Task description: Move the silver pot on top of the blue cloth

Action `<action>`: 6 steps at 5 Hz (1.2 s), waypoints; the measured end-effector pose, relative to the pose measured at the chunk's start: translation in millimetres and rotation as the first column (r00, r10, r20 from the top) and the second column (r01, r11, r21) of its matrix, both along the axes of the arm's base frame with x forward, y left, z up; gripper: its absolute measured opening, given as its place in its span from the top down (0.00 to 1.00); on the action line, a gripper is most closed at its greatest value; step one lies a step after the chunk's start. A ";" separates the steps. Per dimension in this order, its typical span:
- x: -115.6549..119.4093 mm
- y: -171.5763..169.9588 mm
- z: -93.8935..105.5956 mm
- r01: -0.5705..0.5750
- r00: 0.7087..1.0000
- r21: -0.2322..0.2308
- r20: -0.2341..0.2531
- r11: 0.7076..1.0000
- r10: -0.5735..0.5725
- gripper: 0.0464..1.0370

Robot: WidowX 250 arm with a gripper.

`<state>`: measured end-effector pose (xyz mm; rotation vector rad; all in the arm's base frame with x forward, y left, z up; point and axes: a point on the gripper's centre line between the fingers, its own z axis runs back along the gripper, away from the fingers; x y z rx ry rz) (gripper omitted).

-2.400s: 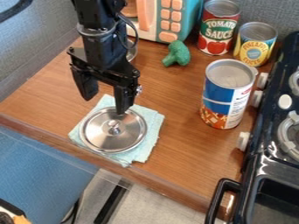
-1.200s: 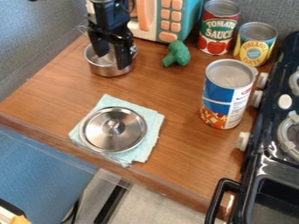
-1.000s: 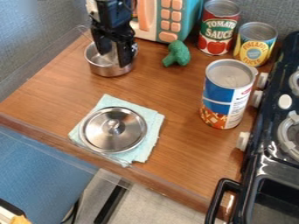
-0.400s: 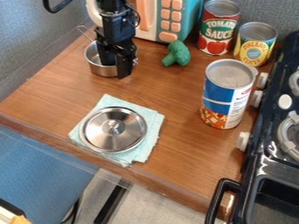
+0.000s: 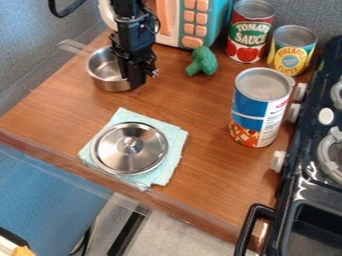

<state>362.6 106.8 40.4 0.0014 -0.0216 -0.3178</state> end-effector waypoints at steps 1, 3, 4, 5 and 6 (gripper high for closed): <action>0.2 -1.7 0.3 0.010 1.000 -0.007 -0.001 1.000 -0.010 0.96; 19.8 -26.8 15.3 0.031 0.998 -0.041 0.046 0.999 -0.029 0.96; 31.1 -45.2 48.9 0.039 0.993 -0.056 0.117 0.998 -0.032 0.97; 17.0 -53.8 72.0 0.041 0.988 -0.067 0.154 0.997 -0.031 0.97; 3.9 -68.3 63.3 0.064 0.991 -0.079 0.120 0.995 -0.054 0.97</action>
